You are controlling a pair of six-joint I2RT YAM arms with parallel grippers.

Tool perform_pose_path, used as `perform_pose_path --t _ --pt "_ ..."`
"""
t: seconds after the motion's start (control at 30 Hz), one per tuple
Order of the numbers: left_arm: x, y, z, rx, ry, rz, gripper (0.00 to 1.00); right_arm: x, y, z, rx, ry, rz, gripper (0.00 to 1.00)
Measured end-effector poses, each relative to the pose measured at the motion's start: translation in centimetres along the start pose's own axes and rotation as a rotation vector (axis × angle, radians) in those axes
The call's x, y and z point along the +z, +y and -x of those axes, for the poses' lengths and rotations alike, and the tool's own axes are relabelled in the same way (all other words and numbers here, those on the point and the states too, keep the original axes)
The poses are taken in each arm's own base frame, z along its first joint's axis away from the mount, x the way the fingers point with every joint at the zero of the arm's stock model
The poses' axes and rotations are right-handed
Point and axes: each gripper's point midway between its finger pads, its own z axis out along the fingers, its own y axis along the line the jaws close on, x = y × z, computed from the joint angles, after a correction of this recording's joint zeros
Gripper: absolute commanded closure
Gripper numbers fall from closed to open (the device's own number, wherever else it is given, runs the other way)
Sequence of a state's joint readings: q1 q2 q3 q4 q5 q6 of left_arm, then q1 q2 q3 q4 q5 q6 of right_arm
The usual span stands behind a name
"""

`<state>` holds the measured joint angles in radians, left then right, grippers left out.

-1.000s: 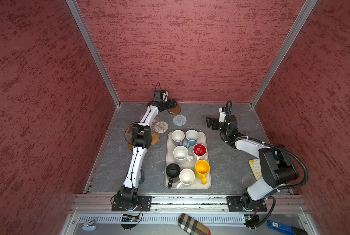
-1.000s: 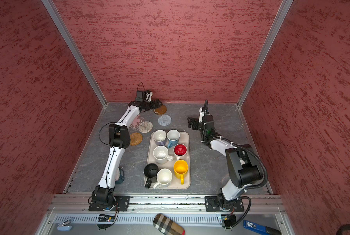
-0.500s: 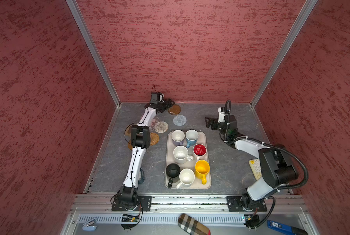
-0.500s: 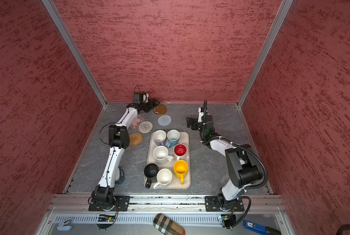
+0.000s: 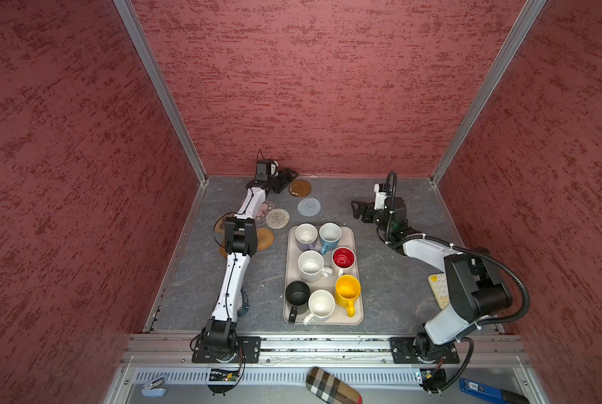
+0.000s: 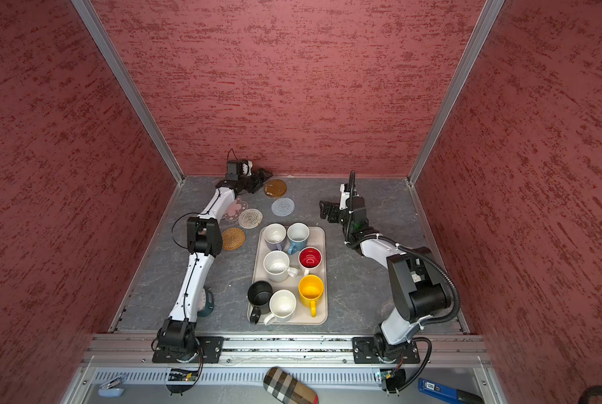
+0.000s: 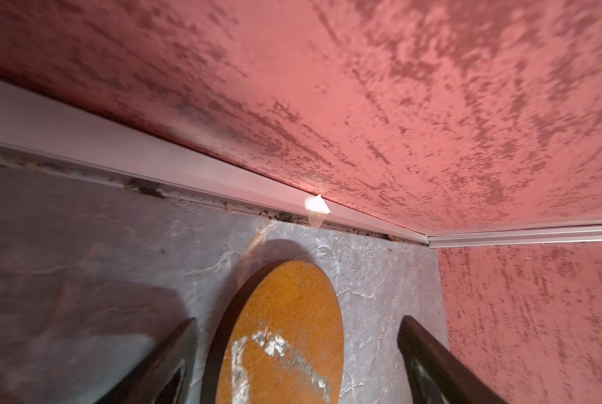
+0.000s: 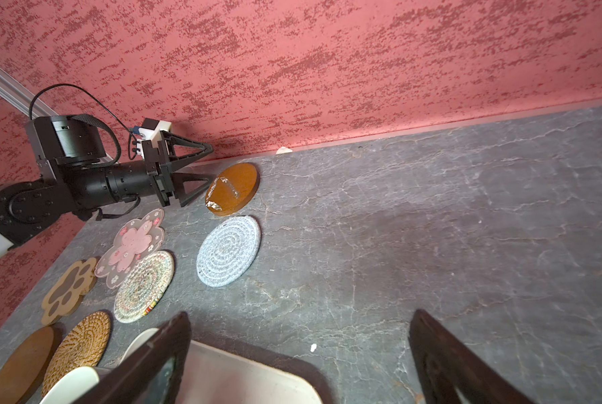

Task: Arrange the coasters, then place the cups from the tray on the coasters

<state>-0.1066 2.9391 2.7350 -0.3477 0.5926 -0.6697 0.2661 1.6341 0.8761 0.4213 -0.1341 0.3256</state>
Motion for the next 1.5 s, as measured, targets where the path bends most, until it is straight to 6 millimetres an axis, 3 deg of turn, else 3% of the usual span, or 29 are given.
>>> perform_pose_path --t 0.43,0.97,1.27,1.5 --pt "1.2 -1.6 -1.4 -0.013 0.038 -0.101 0.12 0.4 0.5 0.7 -0.002 0.002 0.006 0.02" --pt "4.2 -6.1 -7.3 0.024 0.153 -0.160 0.15 0.4 0.3 -0.7 -0.002 0.061 -0.028 0.02" --pt "5.9 -8.7 -10.9 0.047 0.203 -0.193 0.15 0.4 -0.6 -0.3 0.003 0.074 -0.093 0.02" --pt "6.0 -9.6 -11.8 0.046 0.213 -0.191 0.12 0.4 -0.6 0.8 0.011 0.083 -0.122 0.03"
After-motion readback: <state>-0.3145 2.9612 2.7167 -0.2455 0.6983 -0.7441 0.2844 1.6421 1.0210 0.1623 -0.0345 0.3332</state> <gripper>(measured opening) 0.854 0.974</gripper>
